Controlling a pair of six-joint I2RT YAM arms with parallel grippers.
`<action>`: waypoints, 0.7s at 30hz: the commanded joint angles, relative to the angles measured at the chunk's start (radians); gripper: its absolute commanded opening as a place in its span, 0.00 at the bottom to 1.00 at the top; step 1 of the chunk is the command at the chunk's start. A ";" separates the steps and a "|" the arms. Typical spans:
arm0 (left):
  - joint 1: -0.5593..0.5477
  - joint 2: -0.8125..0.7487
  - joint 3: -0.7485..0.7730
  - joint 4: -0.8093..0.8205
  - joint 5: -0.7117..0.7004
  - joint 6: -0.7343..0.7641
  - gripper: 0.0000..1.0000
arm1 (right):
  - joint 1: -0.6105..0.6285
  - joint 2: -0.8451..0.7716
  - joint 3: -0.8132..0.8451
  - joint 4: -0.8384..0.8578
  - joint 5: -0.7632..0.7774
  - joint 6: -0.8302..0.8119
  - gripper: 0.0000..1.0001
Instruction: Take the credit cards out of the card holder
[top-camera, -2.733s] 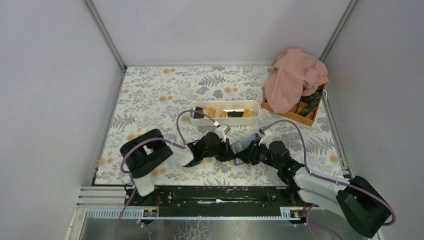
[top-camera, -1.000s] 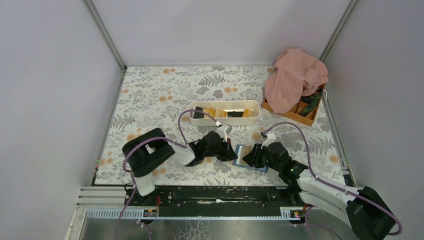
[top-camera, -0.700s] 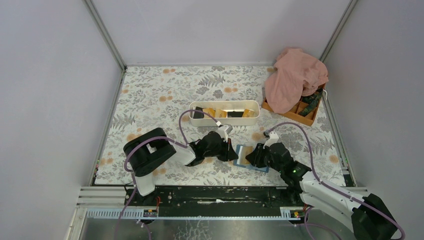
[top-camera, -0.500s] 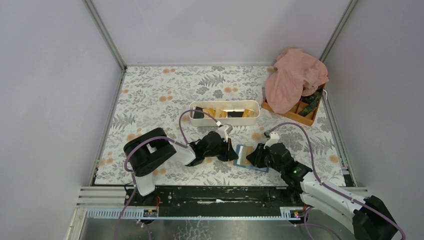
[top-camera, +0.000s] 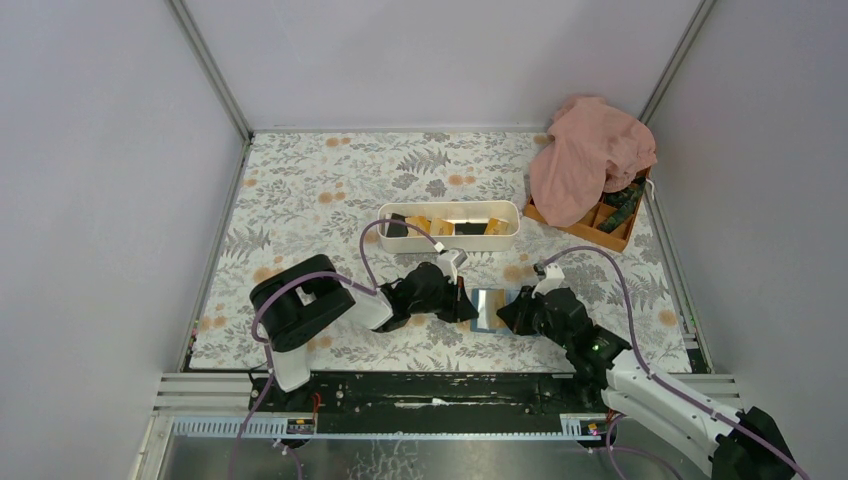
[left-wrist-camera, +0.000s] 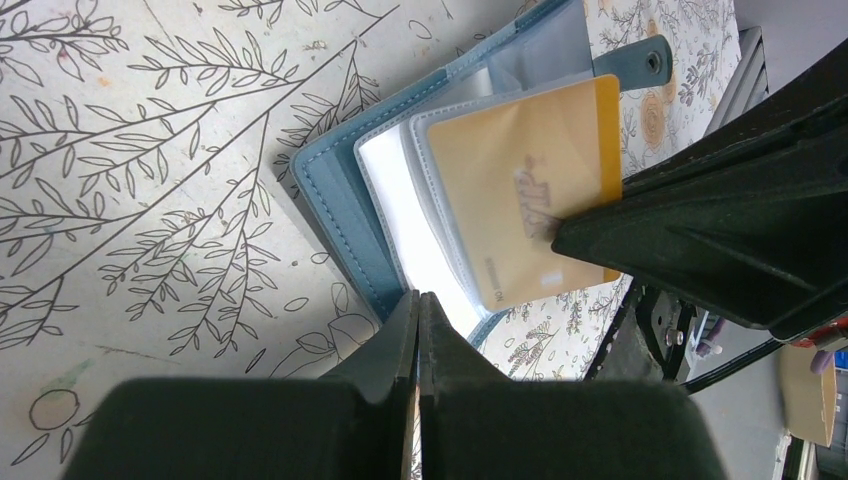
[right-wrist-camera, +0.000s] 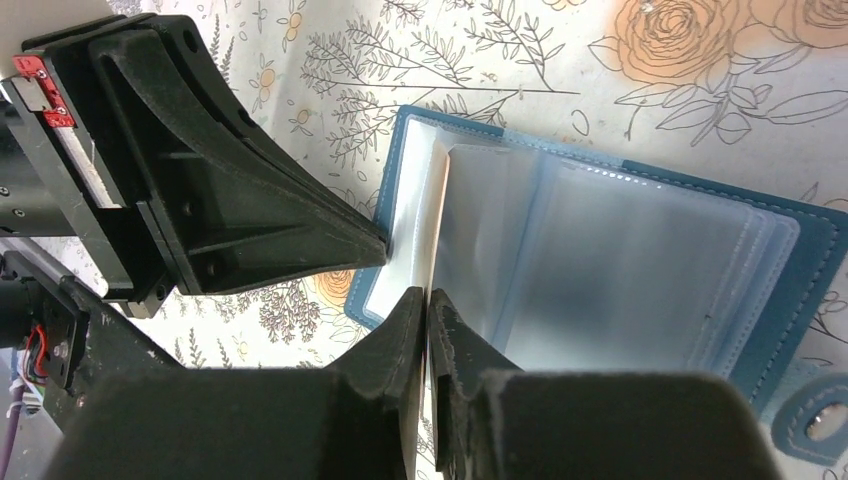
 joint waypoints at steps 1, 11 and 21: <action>-0.006 0.047 -0.020 -0.112 -0.009 0.023 0.01 | -0.006 -0.039 0.024 -0.029 0.047 -0.003 0.11; -0.007 0.040 -0.023 -0.110 -0.016 0.024 0.01 | -0.009 -0.065 0.043 -0.082 0.107 0.014 0.23; -0.006 0.042 -0.035 -0.092 -0.017 0.022 0.01 | -0.010 -0.139 0.064 -0.157 0.151 0.028 0.22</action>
